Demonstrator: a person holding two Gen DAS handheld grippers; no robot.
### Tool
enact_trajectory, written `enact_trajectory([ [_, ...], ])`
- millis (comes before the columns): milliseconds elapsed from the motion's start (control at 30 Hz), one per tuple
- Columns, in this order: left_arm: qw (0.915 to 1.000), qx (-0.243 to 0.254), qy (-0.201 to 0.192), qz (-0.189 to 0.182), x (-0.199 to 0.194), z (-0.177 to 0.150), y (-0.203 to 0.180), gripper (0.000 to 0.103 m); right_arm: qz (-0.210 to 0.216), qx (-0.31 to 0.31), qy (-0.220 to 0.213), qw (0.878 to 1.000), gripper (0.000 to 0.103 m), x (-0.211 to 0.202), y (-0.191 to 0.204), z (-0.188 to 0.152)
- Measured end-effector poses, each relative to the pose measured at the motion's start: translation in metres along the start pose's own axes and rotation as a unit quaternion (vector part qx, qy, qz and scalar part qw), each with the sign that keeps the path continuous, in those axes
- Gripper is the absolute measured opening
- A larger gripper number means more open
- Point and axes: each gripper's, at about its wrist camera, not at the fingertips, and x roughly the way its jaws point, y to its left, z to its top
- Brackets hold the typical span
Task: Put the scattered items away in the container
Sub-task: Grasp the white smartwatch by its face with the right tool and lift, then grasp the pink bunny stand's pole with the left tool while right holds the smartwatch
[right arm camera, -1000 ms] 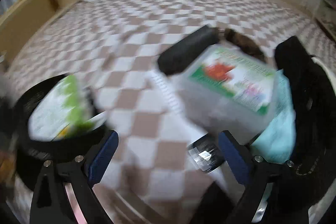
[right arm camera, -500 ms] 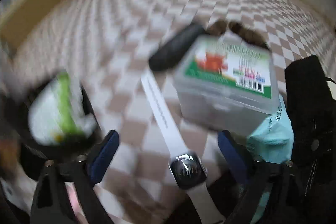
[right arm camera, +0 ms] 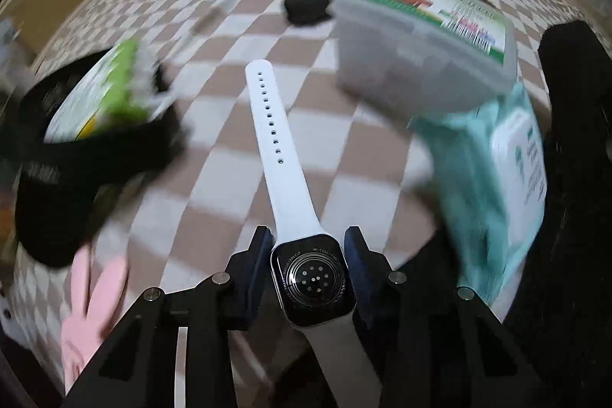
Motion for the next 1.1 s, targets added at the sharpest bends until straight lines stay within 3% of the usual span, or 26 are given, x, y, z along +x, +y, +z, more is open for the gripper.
enact_trajectory([
  [300, 0.9976, -0.039, 0.055, -0.013, 0.041, 0.01, -0.01, 0.073, 0.027, -0.035, 0.026, 0.999, 0.041, -0.026, 0.035, -0.078],
  [567, 0.9945, -0.079, 0.068, -0.009, 0.042, 0.005, 0.005, 0.071, 0.063, -0.028, 0.074, 0.995, 0.041, -0.046, 0.046, -0.134],
  [767, 0.9933, -0.097, 0.06, -0.019, 0.034, -0.001, 0.008, 0.071, 0.094, -0.013, 0.117, 0.989, 0.041, -0.053, 0.067, -0.152],
  [1033, 0.9928, -0.101, 0.064, 0.011, 0.038, -0.006, 0.013, 0.071, 0.13, -0.024, 0.16, 0.978, 0.041, -0.056, 0.118, -0.165],
  [1100, 0.9932, -0.1, 0.056, 0.02, 0.036, -0.005, 0.015, 0.071, 0.122, -0.033, 0.159, 0.979, 0.041, -0.056, 0.124, -0.168],
])
